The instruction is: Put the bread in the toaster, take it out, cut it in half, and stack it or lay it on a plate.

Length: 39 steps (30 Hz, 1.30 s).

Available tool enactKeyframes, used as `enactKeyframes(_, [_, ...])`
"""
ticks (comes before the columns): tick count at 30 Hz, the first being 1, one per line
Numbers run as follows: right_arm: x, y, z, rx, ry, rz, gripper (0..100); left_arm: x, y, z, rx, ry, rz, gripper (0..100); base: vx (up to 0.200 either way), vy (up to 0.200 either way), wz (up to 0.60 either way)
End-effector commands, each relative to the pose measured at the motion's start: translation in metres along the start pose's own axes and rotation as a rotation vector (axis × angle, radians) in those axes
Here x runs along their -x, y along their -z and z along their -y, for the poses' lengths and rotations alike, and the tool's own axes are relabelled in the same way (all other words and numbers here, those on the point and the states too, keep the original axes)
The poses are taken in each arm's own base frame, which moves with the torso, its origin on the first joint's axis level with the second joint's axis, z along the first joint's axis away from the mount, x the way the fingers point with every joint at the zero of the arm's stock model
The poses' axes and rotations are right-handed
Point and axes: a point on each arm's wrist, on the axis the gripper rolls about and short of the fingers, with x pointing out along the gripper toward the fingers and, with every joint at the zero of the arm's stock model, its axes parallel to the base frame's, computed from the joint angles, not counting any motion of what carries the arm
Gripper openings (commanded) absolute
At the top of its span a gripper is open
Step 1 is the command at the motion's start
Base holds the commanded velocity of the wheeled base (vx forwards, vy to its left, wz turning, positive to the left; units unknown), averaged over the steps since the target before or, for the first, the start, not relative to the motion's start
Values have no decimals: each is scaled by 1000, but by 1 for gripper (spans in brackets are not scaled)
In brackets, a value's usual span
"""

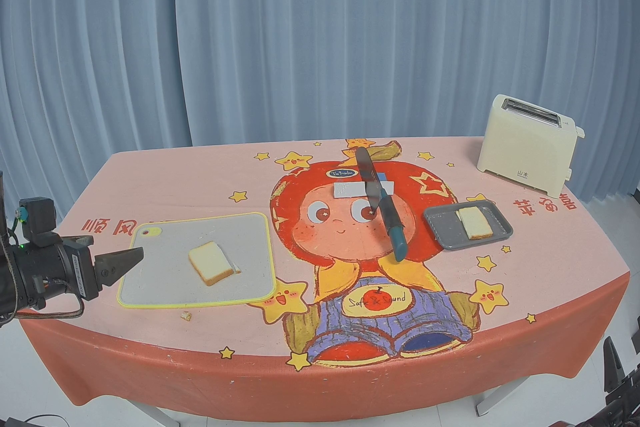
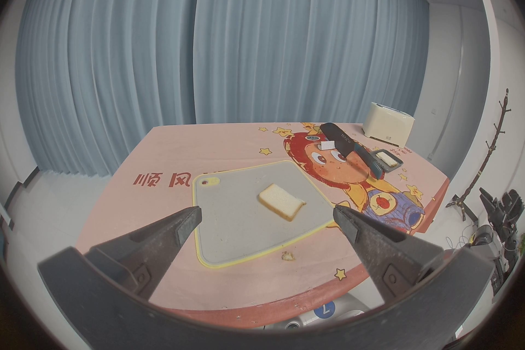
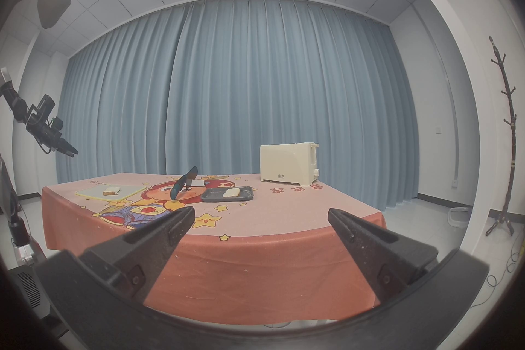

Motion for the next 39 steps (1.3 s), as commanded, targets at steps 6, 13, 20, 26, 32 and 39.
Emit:
enactKeyframes(6, [0,5,0,0,2,-3,100,-13,-8,-2,2,-40,-16,100,0,0,0])
enactKeyframes(13, [0,5,0,0,0,-1,100,-24,-13,-3,-1,-40,12,100,0,0,0])
enactKeyframes(20, [0,5,0,0,0,-1,100,-34,-25,-4,5,-78,32,100,0,0,0])
enactKeyframes(26, [0,5,0,0,-1,-3,100,-33,-27,-4,29,-77,39,100,0,0,0])
enactKeyframes(32, [0,5,0,0,-1,-1,100,-34,-26,-3,31,-62,36,100,0,0,0])
enactKeyframes(39, [0,5,0,0,-1,-3,100,-44,-25,-3,31,-67,-2,100,0,0,0])
